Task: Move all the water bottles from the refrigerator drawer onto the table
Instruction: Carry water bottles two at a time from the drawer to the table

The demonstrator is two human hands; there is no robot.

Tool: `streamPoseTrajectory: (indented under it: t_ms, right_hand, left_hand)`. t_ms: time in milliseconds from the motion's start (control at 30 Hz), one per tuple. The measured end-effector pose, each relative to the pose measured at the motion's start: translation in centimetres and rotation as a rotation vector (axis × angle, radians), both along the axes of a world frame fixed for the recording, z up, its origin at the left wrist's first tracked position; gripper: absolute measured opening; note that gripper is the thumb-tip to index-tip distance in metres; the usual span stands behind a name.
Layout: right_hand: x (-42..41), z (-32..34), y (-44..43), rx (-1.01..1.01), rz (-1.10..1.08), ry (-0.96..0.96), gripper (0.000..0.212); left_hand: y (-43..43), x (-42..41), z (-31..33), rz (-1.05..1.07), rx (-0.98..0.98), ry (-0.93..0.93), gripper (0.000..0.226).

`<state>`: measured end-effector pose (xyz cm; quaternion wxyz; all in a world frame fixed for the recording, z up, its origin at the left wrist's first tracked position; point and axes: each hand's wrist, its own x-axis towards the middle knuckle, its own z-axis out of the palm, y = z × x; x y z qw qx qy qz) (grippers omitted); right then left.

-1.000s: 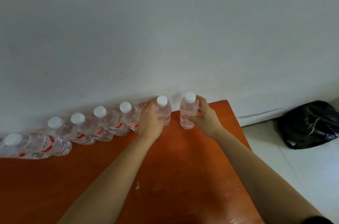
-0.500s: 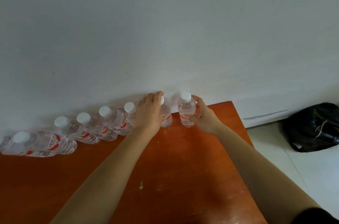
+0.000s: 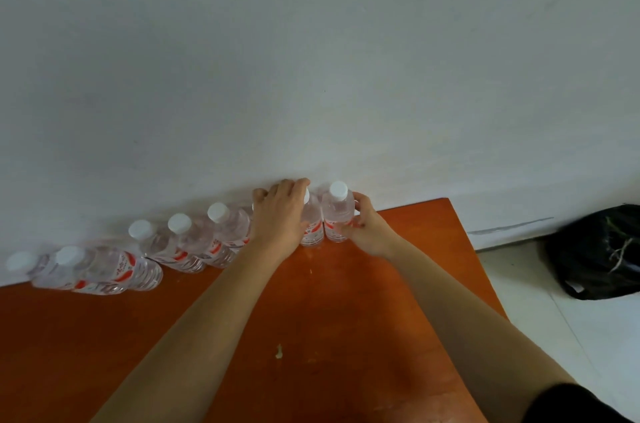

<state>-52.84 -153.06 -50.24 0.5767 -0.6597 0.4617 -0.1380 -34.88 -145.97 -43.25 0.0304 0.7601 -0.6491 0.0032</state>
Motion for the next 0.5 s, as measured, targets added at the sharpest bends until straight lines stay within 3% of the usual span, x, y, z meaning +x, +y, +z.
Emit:
streamPoseTrajectory:
  t_ms: [100, 233, 333, 500]
  right_hand:
    - [-0.2, 2.3, 0.3, -0.127, -0.053, 0.091, 0.072]
    - [-0.5, 8.1, 1.9, -0.557, -0.205, 0.211, 0.05]
    - [-0.3, 13.8, 6.5, -0.846, -0.306, 0.237, 0.053]
    - [-1.0, 16.8, 9.1, -0.962, -0.348, 0.309, 0.058]
  left_hand:
    - [0.7, 0.4, 1.8, -0.002, -0.04, 0.043, 0.067]
    - [3.4, 1.2, 6.3, 0.005, -0.186, 0.055, 0.055]
    - [8.8, 2.5, 10.6, -0.009, -0.366, 0.055, 0.051]
    - [12.1, 3.4, 11.8, 0.035, -0.426, 0.083, 0.056]
